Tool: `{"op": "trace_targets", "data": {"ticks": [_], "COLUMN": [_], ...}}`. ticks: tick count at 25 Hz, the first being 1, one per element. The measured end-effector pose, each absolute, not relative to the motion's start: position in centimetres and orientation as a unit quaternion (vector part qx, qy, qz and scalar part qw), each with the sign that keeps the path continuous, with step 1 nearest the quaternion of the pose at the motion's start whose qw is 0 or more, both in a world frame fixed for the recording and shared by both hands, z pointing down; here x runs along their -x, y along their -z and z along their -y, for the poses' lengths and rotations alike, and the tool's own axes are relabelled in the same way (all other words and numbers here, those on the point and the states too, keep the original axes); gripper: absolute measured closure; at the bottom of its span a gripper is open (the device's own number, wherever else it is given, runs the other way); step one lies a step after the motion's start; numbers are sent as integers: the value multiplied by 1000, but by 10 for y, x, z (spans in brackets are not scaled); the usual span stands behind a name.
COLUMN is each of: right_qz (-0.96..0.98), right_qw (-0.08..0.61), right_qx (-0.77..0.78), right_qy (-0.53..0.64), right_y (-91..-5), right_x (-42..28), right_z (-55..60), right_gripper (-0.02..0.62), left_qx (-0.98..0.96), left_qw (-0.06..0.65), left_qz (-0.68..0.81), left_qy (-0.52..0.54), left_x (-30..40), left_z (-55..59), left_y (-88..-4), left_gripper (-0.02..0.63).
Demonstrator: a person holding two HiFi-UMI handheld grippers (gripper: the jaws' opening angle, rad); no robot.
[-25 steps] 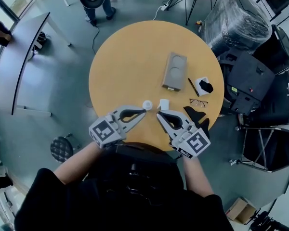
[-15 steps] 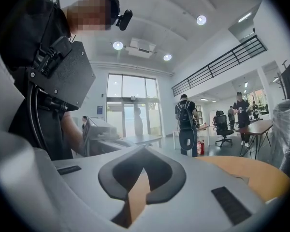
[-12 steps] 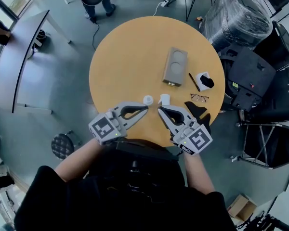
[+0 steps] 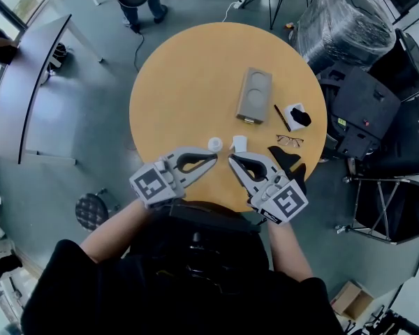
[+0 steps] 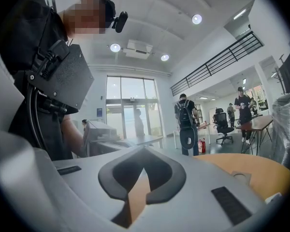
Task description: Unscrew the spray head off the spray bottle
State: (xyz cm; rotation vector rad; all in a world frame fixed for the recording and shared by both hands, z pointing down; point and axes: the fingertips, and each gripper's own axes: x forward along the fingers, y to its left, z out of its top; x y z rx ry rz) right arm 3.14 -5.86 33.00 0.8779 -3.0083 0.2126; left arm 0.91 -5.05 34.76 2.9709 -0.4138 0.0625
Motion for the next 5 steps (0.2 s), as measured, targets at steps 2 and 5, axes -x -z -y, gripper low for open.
{"op": "trace_targets", "data": {"ticks": [2,5], "right_qz": [958,959], "right_qw": [3,2], "right_qx": [-278,-276], "right_qy": [-67,-67], "right_y": [-330,-329], "right_x": [-31,-30], "right_z": [59,60], "right_gripper": [597,597], "left_qx": [-988,-987], "left_qw": [71,71], "left_qz": [139,141], "left_qy": [-18,-16], "left_x": [-9,-9], "left_z": [51,53], "left_y": [-347,-346], "left_gripper": [603,603]}}
